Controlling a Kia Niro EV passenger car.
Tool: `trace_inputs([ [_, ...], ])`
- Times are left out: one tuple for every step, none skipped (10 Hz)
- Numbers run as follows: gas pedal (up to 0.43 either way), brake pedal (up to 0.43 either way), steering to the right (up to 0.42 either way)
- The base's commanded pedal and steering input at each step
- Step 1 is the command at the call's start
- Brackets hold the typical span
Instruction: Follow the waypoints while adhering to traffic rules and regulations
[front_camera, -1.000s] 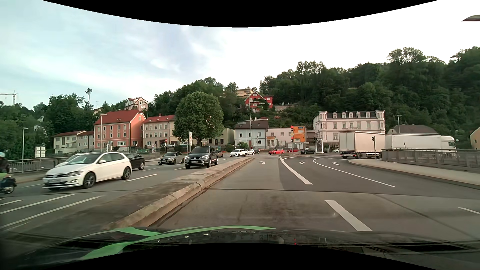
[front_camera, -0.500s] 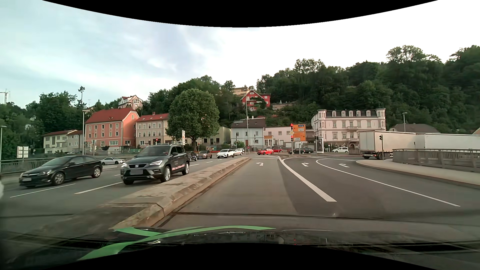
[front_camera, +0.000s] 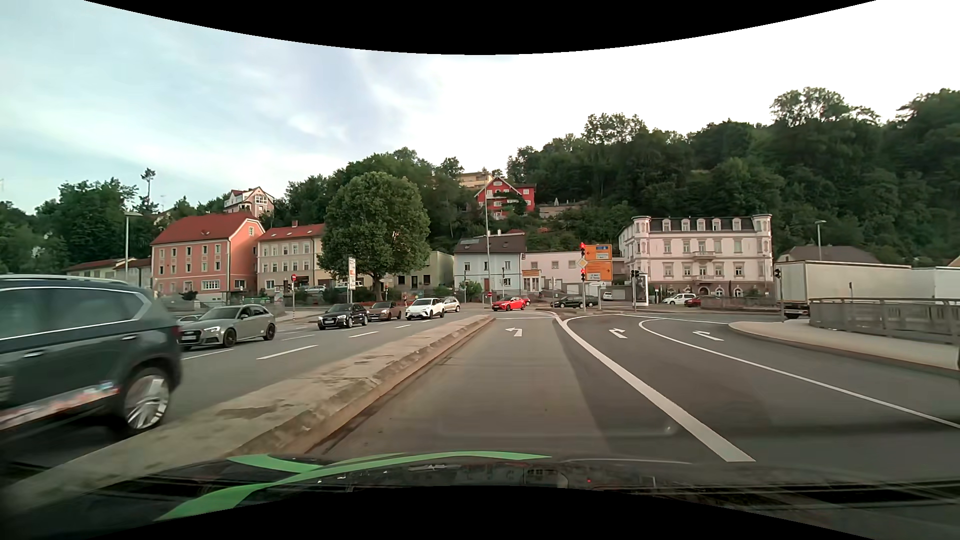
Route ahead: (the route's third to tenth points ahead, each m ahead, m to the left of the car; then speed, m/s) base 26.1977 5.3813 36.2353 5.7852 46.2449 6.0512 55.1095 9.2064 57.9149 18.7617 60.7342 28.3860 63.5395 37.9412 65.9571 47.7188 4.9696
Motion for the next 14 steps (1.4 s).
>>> trace_inputs([
  [0.000,0.000,0.024],
  [0.000,0.000,0.024],
  [0.000,0.000,0.024],
  [0.000,0.000,0.024],
  [0.000,0.000,0.024],
  [0.000,0.000,0.024],
  [0.000,0.000,0.024],
  [0.000,0.000,0.022],
  [0.000,0.000,0.020],
  [0.000,0.000,0.017],
  [0.000,0.000,0.015],
  [0.000,0.000,0.015],
  [0.000,0.000,0.015],
  [0.000,0.000,0.015],
])
